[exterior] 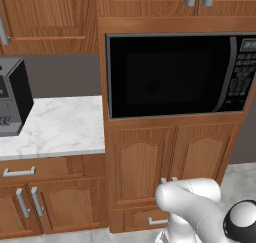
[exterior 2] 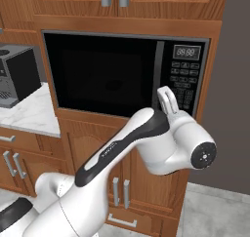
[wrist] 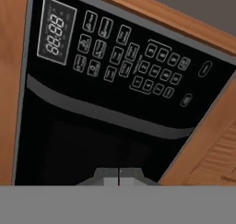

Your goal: Transport the steak from the fridge to the microwave and turn on the microwave.

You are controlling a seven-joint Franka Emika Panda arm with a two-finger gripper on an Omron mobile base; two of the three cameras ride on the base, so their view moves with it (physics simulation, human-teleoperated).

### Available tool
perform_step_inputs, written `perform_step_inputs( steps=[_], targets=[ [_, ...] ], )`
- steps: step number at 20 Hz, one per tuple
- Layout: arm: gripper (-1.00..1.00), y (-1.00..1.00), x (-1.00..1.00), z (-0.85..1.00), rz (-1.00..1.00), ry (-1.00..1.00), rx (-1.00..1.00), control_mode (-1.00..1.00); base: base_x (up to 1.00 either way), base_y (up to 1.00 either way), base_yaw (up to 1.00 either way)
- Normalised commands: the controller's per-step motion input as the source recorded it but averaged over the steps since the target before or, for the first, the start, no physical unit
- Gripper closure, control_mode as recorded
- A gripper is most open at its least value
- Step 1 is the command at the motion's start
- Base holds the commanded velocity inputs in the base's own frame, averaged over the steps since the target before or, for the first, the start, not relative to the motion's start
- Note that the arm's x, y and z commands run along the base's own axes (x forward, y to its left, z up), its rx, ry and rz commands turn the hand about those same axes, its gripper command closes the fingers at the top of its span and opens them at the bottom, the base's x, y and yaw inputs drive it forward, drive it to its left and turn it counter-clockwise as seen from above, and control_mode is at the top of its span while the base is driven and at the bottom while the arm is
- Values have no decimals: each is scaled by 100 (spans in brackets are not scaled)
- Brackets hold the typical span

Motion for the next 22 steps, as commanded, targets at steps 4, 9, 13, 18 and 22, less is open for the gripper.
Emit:
perform_step_inputs(
  steps=[4,9,13,18,22],
  targets=[
    [100,-14,0,0,-2,11,17,-100,0,0,0],
    [100,-12,4,-4,-4,10,16,-100,0,0,0],
    [100,-5,10,-8,-6,7,13,-100,0,0,0],
    [100,-2,8,-13,-7,4,9,-100,0,0,0],
    [100,0,2,-16,-7,1,6,-100,0,0,0]
  ],
)
